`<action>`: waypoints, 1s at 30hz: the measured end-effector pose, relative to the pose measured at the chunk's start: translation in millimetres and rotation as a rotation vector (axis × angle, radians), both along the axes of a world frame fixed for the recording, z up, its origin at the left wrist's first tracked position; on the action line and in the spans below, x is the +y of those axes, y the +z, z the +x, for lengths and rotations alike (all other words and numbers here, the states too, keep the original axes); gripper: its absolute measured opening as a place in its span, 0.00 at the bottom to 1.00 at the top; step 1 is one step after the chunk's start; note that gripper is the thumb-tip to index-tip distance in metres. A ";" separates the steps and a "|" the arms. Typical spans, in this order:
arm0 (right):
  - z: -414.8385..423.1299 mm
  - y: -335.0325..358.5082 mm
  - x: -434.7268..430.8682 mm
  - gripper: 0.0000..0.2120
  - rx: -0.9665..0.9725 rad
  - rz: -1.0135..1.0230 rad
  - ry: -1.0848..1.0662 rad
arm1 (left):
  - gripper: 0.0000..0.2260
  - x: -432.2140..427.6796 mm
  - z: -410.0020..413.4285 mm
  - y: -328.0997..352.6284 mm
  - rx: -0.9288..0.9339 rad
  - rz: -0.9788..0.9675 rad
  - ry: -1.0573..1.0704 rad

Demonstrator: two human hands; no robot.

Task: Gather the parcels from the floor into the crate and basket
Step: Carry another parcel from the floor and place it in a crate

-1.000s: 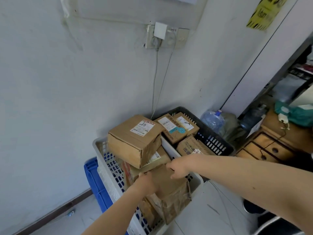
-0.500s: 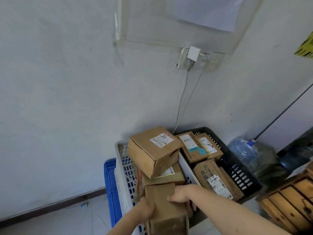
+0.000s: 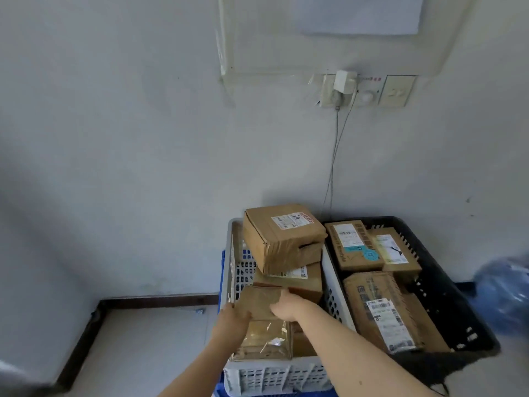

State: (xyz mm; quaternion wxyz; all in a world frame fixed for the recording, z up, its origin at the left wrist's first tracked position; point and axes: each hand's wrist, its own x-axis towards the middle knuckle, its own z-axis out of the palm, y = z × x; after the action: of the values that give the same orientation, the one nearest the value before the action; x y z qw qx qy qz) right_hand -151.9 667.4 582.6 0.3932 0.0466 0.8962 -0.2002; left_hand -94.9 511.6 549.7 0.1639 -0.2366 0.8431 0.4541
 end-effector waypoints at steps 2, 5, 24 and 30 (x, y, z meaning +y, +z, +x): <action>12.6 -4.0 -1.5 0.36 0.057 -0.046 -0.050 | 0.05 4.4 21.3 9.5 -0.009 0.057 0.072; 33.4 1.6 3.4 0.32 0.092 -0.114 -0.064 | 0.04 3.8 42.1 26.1 -0.050 0.026 0.087; 79.4 22.5 23.2 0.25 0.195 -0.289 -0.584 | 0.21 -11.9 -13.6 86.0 -0.145 -0.184 -0.559; 84.7 32.1 3.9 0.25 0.153 -0.174 -0.591 | 0.09 1.8 -13.0 99.2 -0.092 -0.137 -0.722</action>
State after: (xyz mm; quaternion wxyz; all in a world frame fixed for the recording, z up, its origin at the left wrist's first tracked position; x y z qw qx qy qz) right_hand -67.2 671.2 614.7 0.2521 0.2561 0.8501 -0.3848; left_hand -107.9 513.5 648.9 0.3351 0.0452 0.8925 0.2986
